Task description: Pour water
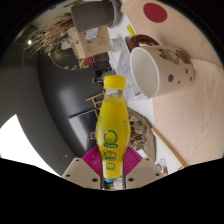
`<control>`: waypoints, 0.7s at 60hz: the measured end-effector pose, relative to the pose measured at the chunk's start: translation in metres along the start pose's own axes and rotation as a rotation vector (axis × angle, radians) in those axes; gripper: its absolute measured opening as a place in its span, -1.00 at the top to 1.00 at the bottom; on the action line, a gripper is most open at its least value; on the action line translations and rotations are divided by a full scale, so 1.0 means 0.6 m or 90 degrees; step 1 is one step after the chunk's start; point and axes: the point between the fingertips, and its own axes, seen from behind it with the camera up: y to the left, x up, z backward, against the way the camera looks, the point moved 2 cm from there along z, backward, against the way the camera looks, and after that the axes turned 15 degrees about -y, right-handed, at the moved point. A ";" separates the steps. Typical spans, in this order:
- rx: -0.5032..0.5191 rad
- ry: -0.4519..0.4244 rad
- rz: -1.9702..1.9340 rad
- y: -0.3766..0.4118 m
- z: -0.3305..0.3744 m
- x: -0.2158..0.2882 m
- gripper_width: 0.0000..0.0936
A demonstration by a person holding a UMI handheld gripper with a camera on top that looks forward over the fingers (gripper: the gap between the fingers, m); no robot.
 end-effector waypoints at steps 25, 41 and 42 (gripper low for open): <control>0.125 -0.096 0.721 0.239 0.040 0.150 0.48; -0.001 -0.202 1.079 0.203 0.057 0.398 0.48; -0.015 -0.202 1.093 0.191 0.056 0.413 0.48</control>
